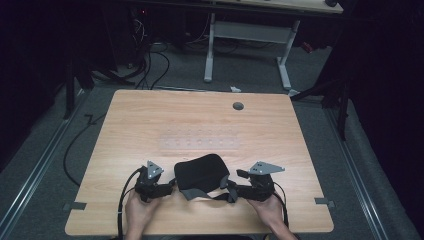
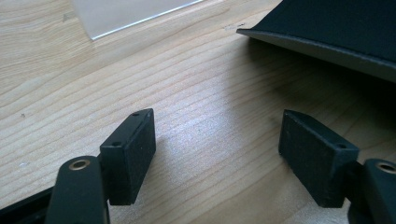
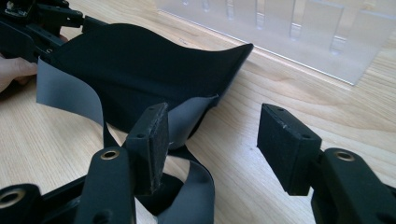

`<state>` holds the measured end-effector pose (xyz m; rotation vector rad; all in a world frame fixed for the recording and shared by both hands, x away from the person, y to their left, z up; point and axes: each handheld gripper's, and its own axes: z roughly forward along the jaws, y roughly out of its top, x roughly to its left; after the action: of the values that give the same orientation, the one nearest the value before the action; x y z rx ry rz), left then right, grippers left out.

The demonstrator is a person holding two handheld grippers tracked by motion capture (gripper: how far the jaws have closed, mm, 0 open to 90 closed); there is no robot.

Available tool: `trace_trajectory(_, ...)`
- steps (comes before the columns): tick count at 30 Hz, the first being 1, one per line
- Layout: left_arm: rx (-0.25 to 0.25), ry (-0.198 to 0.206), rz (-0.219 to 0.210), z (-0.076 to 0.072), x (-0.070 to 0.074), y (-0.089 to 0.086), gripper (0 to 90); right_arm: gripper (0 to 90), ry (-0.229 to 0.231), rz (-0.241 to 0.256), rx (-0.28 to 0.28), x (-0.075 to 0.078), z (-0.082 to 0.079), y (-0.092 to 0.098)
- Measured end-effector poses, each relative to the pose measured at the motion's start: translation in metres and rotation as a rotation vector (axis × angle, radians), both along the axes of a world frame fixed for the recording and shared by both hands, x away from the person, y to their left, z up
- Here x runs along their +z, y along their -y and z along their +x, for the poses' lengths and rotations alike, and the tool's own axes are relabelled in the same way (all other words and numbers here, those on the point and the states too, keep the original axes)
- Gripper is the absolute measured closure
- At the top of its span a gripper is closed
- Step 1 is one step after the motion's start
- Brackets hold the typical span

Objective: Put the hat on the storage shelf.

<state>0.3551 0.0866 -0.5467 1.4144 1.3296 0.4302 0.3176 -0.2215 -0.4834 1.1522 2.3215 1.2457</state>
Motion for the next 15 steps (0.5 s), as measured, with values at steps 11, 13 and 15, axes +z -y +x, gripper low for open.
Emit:
trace_trajectory(11,-0.001,0.000,0.000,0.000,0.000,0.000,27.6,43.2,-0.017,-0.006,0.016,-0.006,0.010,-0.018)
trace_trajectory(13,-0.001,0.000,0.000,0.000,0.000,0.000,27.6,43.2,-0.027,-0.003,0.013,-0.008,0.012,-0.020)
trace_trajectory(15,-0.001,0.000,0.000,0.000,0.000,0.000,27.6,43.1,-0.030,0.000,0.015,-0.008,0.014,-0.021)
